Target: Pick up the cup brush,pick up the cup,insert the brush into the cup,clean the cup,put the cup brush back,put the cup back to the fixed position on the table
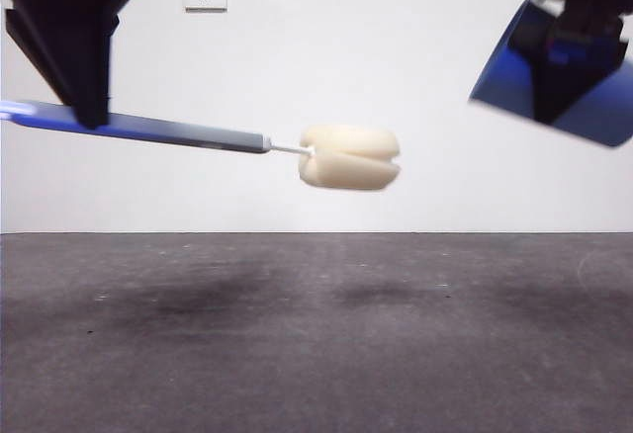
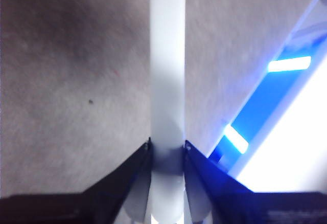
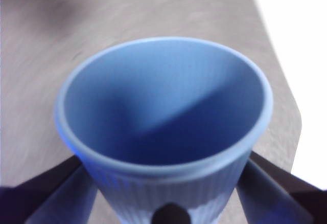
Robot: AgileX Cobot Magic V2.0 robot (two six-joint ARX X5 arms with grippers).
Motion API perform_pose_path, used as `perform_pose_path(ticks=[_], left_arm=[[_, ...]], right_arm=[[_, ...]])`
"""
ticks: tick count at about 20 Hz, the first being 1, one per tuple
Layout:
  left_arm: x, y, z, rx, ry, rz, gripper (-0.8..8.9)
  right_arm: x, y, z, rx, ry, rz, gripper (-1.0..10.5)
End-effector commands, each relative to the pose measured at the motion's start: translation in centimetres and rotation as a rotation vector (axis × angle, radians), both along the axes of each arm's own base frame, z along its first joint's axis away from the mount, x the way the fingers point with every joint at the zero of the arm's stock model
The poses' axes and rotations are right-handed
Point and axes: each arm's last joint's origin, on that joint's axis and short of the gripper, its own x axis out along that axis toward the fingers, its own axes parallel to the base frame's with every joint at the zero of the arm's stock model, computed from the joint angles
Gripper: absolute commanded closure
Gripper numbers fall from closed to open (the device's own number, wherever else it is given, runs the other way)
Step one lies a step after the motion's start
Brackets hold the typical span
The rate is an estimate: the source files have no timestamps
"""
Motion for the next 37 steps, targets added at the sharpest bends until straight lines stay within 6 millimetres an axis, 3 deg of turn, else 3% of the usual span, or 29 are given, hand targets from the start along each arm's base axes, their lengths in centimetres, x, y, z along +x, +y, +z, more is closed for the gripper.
perform_pose_path(ticks=[1,6,10,16,19,22,27,37], left_arm=[[0.9,0.4,0.1,-0.079,-0.006,0.117,8.21],[2.8,0.8,0.4,-0.193,-0.079,0.366,8.21],[3.9,0.9,-0.5,-0.260,-0.127,0.540,8.22],[4.1,0.7,-7.1,-0.376,-0.148,0.852,8.22],[4.2,0.5,-8.5,-0.430,-0.184,0.880,8.22],[4.7,0.0,-9.6,-0.399,-0.198,0.887,8.22],[5.6,-0.9,-13.2,-0.304,-0.140,0.854,8.22],[6.0,-1.9,-15.9,-0.240,-0.126,0.818,8.22]], right_arm=[[-0.6,-0.7,1.2,0.144,-0.068,-0.059,9.6],[-1.8,-1.8,2.9,0.330,-0.121,-0.091,9.6],[-2.6,-2.3,3.8,0.454,-0.141,-0.096,9.6],[-3.4,-2.5,5.0,0.679,-0.144,-0.055,9.6],[-3.4,-2.3,5.1,0.767,-0.118,-0.041,9.6],[-3.3,-2.2,5.3,0.810,-0.112,-0.030,9.6],[-3.3,-2.2,5.3,0.812,-0.112,-0.033,9.6],[-3.1,-2.0,5.0,0.816,-0.099,-0.045,9.6]])
